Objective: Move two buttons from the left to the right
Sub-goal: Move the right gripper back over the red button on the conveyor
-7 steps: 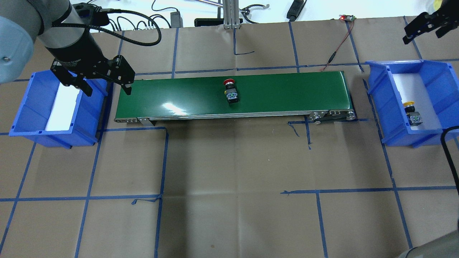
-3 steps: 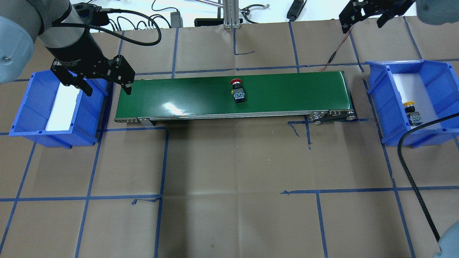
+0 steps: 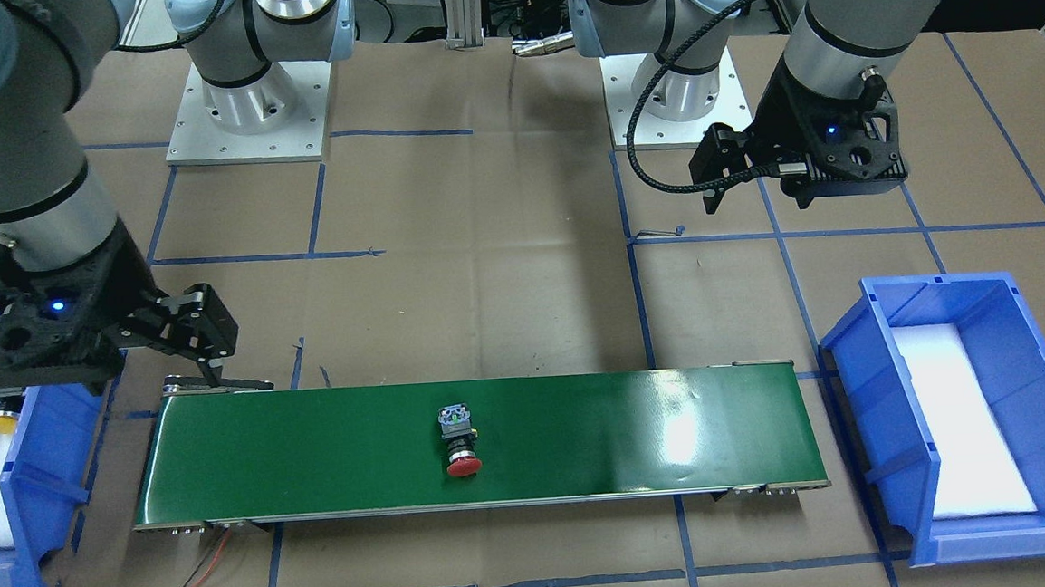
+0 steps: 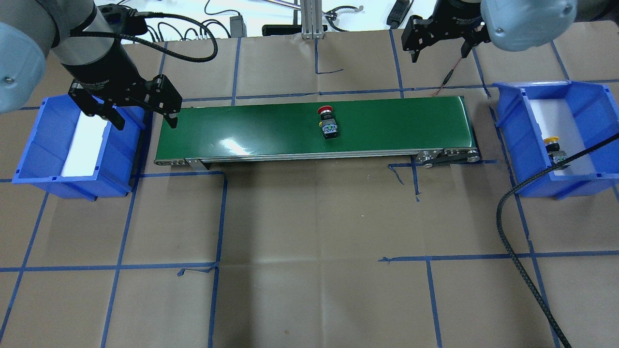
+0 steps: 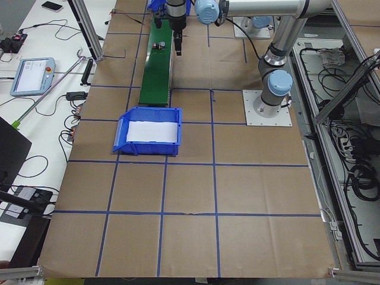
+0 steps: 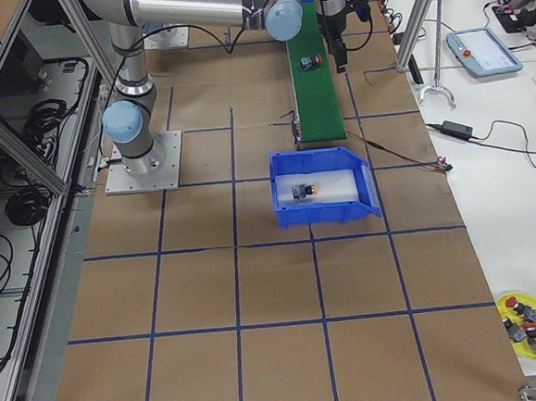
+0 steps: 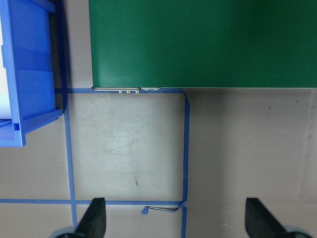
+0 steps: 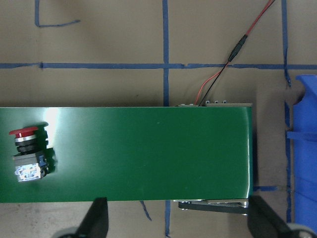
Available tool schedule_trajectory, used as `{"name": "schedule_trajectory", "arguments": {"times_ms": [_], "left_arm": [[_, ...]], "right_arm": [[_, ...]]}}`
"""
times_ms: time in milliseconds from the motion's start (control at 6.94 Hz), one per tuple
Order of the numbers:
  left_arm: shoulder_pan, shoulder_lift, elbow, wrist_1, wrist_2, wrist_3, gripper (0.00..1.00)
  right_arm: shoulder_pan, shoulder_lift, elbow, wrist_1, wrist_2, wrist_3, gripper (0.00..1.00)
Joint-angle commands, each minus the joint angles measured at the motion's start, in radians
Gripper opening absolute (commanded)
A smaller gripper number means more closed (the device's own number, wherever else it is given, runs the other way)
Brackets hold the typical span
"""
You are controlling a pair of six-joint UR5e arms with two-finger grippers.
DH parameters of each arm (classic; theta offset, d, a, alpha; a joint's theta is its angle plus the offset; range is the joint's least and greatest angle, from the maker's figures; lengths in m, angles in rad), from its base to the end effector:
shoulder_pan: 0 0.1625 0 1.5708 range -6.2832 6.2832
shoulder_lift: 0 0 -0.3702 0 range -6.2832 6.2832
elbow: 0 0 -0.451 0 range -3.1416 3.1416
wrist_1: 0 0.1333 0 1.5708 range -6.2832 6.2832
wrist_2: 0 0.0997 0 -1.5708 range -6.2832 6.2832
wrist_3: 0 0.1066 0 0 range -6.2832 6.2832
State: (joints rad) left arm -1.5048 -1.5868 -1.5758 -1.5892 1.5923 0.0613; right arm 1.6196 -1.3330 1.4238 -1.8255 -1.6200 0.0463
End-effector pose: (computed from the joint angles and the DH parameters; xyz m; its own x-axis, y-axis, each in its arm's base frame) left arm -0.0943 -0.5597 0.4128 -0.9998 -0.0039 -0.0190 -0.0047 0.9992 0.0406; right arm 0.1597 -0.6451 0.3926 -0.9992 0.0049 0.0409 -0.0019 0.9863 -0.1652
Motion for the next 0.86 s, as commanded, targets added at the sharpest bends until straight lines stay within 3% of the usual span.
{"name": "schedule_trajectory", "arguments": {"times_ms": [0,144,432,720], "left_arm": [[0.0,0.001,0.0,0.0,0.0,0.0,1.0],[0.0,0.001,-0.001,0.002,0.0,0.0,1.0],[0.0,-0.002,0.0,0.002,-0.002,0.0,1.0],[0.0,-0.005,-0.003,0.002,-0.002,0.0,1.0]], "right_arm": [[0.029,0.006,0.021,0.0,0.011,0.055,1.0],[0.029,0.002,0.067,-0.018,0.041,0.069,1.0],[0.029,0.014,0.151,-0.205,0.08,0.069,1.0],[0.029,0.052,0.196,-0.288,0.127,0.07,1.0]]}}
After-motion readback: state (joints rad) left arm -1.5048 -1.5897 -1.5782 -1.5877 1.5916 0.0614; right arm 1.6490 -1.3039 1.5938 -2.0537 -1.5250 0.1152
